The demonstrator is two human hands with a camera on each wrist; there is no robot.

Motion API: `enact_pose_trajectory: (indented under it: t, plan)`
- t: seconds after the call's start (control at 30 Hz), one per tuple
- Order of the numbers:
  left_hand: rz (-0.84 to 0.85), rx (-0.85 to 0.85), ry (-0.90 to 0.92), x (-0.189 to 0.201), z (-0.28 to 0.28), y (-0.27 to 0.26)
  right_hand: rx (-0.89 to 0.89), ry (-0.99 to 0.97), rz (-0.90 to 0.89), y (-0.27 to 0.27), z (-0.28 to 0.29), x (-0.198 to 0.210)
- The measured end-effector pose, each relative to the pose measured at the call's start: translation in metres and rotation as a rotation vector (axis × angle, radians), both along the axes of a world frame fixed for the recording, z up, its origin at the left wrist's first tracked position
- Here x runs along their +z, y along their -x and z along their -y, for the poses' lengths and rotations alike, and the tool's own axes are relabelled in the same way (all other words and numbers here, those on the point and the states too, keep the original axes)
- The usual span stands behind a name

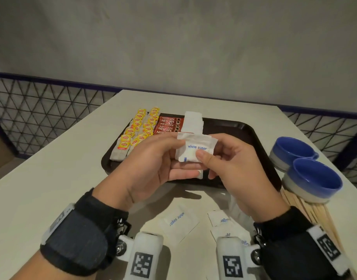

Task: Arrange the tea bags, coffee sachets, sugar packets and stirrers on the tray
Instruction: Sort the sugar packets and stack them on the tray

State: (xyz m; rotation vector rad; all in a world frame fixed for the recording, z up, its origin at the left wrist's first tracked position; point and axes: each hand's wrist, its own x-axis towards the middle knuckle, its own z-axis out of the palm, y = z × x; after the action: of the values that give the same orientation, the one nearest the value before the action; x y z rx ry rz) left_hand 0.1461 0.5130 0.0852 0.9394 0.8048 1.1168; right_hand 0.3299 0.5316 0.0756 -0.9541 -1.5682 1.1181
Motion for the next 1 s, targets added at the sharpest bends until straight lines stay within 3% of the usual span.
enact_pose_trajectory:
  t: [0.2, 0.43, 0.57, 0.73, 1.0]
  plan:
    - [-0.059, -0.019, -0.016, -0.0013, 0.0024, 0.0006, 0.002, 0.040, -0.059, 0.0007, 0.0024, -0.0012]
    - [-0.163, 0.143, -0.062, -0.0004, 0.0048, -0.0053, -0.001, 0.068, -0.112, -0.0010, 0.0014, -0.0029]
    - [-0.145, 0.268, -0.069, -0.0003, 0.0030, -0.0031, 0.001, 0.173, -0.259, -0.0044, -0.0010, 0.0002]
    - [-0.071, 0.298, -0.048, 0.0029, 0.0045, -0.0039, 0.023, 0.267, -0.360, -0.0044, -0.0002, 0.0014]
    - [-0.076, 0.230, -0.084, 0.0014, 0.0052, -0.0075, -0.049, 0.190, -0.246, -0.0048, 0.0016, 0.0016]
